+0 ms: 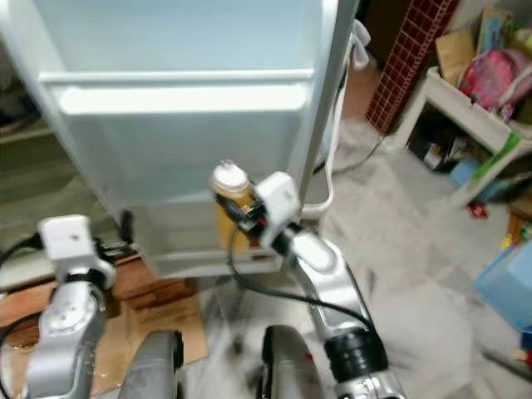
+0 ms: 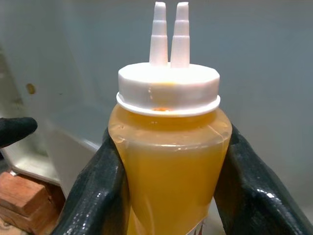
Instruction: Restocking fridge
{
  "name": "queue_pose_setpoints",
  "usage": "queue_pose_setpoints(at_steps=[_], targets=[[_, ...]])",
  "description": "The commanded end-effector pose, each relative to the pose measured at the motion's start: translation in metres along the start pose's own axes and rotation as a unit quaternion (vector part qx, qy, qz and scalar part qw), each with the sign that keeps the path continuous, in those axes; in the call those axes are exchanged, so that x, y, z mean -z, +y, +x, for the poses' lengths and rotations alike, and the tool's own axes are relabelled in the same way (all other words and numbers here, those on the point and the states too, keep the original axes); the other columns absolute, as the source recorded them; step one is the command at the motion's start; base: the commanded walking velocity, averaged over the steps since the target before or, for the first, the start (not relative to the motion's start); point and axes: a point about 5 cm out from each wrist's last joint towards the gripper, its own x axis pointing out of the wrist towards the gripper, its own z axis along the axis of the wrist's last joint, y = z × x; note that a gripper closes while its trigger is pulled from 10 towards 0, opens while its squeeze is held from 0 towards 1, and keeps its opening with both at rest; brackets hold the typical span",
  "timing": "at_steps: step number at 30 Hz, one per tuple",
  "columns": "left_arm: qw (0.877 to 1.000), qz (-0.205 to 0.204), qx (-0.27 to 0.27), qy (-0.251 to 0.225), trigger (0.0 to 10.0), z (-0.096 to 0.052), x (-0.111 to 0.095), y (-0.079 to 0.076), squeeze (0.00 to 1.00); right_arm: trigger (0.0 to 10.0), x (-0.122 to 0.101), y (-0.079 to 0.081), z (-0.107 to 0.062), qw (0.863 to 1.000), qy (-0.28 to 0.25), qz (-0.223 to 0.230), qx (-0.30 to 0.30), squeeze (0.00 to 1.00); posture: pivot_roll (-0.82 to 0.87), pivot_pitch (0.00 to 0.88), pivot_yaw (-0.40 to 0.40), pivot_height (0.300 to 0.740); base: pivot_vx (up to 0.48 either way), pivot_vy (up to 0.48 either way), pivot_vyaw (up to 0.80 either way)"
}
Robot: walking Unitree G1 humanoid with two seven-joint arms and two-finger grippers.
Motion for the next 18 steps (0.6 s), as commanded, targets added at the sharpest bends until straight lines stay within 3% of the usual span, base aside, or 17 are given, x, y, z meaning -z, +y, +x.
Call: queue_pose_setpoints(at_steps=[1, 8, 18], targets=[[1.000, 0.010, -0.024, 0.015, 10.0, -0.0022, 0.0062, 0.0118, 0.00, 10.0, -0.0099, 0.0132, 0.0101, 0.999, -0.024, -0.004, -0.034, 0.00, 0.06, 0.120, -0.053, 0.630, 0.000, 0.000, 0.79], [1.000, 0.010, -0.026, 0.011, 10.0, -0.0006, 0.0050, 0.0121, 0.00, 10.0, -0.0093, 0.0132, 0.0102, 0.999, -0.025, -0.005, -0.039, 0.00, 0.07, 0.118, -0.049, 0.630, 0.000, 0.000, 0.77], [0.999, 0.014, -0.027, 0.010, 10.0, -0.0010, 0.0042, 0.0123, 0.00, 10.0, -0.0089, 0.0184, 0.0073, 0.997, -0.028, 0.009, -0.068, 0.00, 0.07, 0.123, -0.046, 0.630, 0.000, 0.000, 0.00]])
